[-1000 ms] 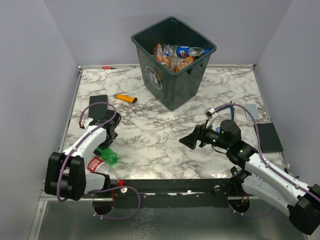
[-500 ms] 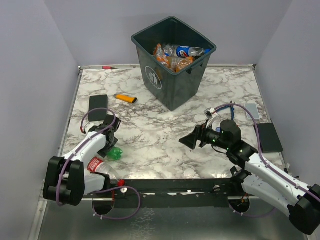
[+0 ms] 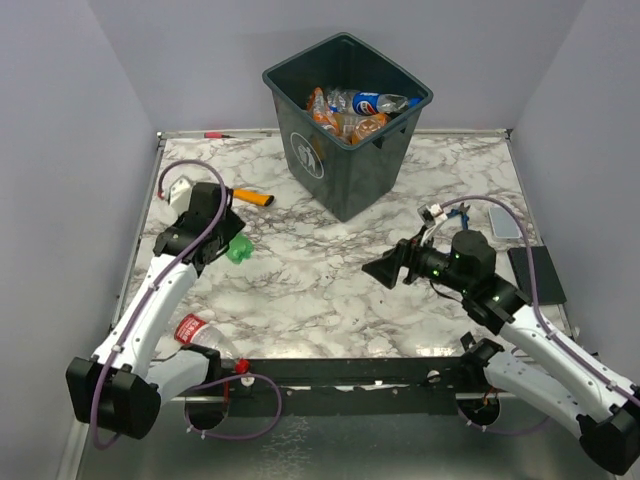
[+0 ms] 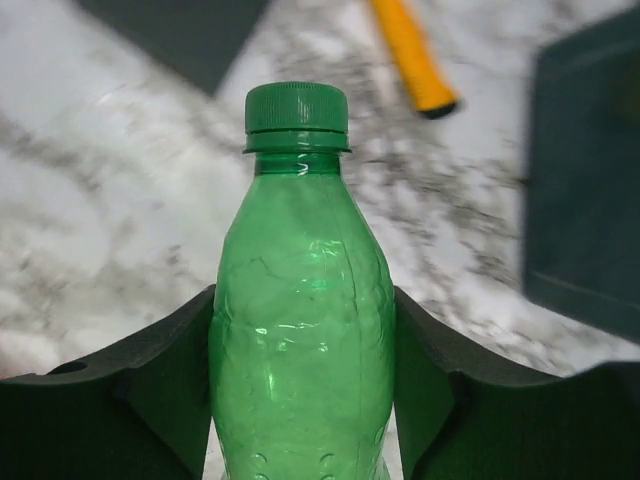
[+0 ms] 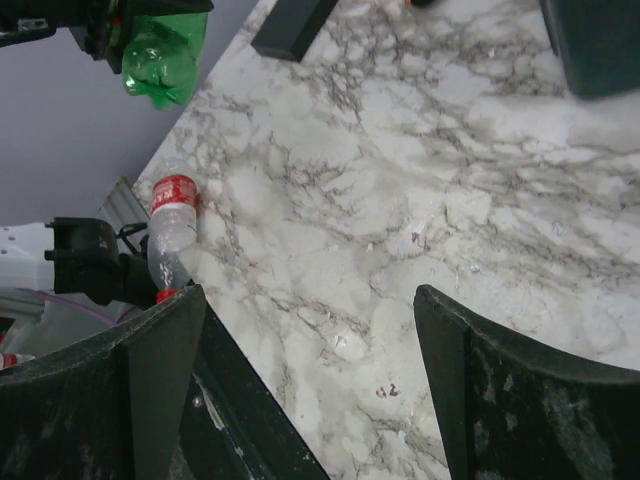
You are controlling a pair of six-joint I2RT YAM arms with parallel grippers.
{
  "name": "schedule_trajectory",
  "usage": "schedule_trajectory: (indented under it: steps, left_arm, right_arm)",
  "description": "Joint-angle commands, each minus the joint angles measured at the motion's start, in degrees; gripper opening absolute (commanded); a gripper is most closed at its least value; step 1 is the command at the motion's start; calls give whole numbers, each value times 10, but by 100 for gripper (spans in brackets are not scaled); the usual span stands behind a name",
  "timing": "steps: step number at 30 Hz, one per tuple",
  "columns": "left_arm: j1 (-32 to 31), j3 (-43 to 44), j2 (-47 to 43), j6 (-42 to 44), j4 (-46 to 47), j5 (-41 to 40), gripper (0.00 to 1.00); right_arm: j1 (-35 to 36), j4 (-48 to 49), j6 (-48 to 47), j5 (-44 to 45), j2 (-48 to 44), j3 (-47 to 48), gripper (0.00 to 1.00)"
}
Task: Put the plastic bottles in the bin
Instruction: Pick up the plastic bottle at the center of the board.
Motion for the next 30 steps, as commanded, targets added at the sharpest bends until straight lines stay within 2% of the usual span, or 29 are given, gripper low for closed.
schedule_trajectory:
  steps: [1,5,9,11,14,17,21,24,27,30]
  left_arm:
    - [-63,97,-4,198,128,110,18]
    - [-127,152,-3,377,226,212,18]
    - [-157,151,18,474,299,319,19]
    - [-171,127,18,508,338,381,20]
    - [-219,65,-2,589,381,430,21]
    - [-259,-25,-65,685,436,471,22]
    - [-270,-177,-156,710,595,484,21]
    - [-279,-260,-206,697,692,481,20]
    - [-297,-273,-220,682,713,472,20]
    - [-314,-279,-221,685,713,460,19]
  right_arm:
    - [5,-61,-49,51,-25,64,89]
    - [4,-76,-59,79,-53,88,89]
    - [4,-71,-47,97,-80,92,90]
    - [5,-69,-36,105,-90,91,90]
    - [4,-51,-17,99,-113,82,90]
    - [4,-18,4,82,-135,68,91]
    - [5,21,27,58,-130,66,91]
    - [5,38,42,37,-94,93,87]
    - [8,41,45,6,-49,124,86]
    - [27,45,41,25,-15,144,88]
